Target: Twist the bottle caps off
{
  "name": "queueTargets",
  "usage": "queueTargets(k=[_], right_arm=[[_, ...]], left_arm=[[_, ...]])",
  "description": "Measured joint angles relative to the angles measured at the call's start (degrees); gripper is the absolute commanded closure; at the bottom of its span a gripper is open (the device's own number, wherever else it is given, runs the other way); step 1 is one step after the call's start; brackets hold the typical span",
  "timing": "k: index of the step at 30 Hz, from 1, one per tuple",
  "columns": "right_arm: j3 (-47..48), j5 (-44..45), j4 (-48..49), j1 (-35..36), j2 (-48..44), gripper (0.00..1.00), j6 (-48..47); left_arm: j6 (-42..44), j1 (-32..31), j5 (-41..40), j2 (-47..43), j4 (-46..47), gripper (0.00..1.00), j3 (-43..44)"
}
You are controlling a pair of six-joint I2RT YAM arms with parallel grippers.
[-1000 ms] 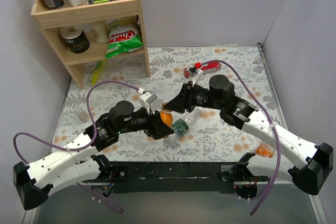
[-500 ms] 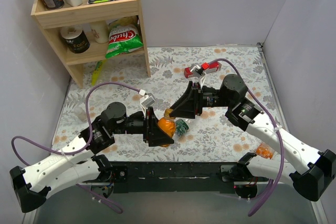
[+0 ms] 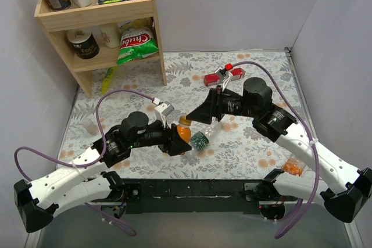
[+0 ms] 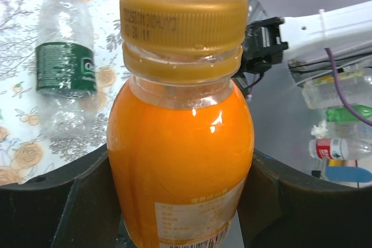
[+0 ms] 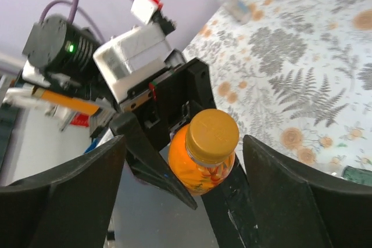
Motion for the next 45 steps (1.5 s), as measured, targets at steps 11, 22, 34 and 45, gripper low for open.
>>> queueTargets(k=[11,22,34,45], right_arm=[[6.6,16.7,-13.9,3.9,6.0,0.22,4.4],[6.5,16.9,-10.4,6.4,7.9,0.26,7.5],[6.5,15.3,-7.8,7.7,11.7,0.72,8.1],[0.5,10.4,0.0,7.8,5.9,0.99,5.4]], left_arm=[[3.0,0.0,-5.2,-0.2,-2.2,0.82,0.2],[3.7,0.0,-6.3,-1.3,-2.9,0.82,-0.6],[3.8,0.0,-6.7,-1.6,-3.4,0.82,-1.0],[0.9,-0.1,-0.4,-3.4,-0.2,0.81,-1.8]])
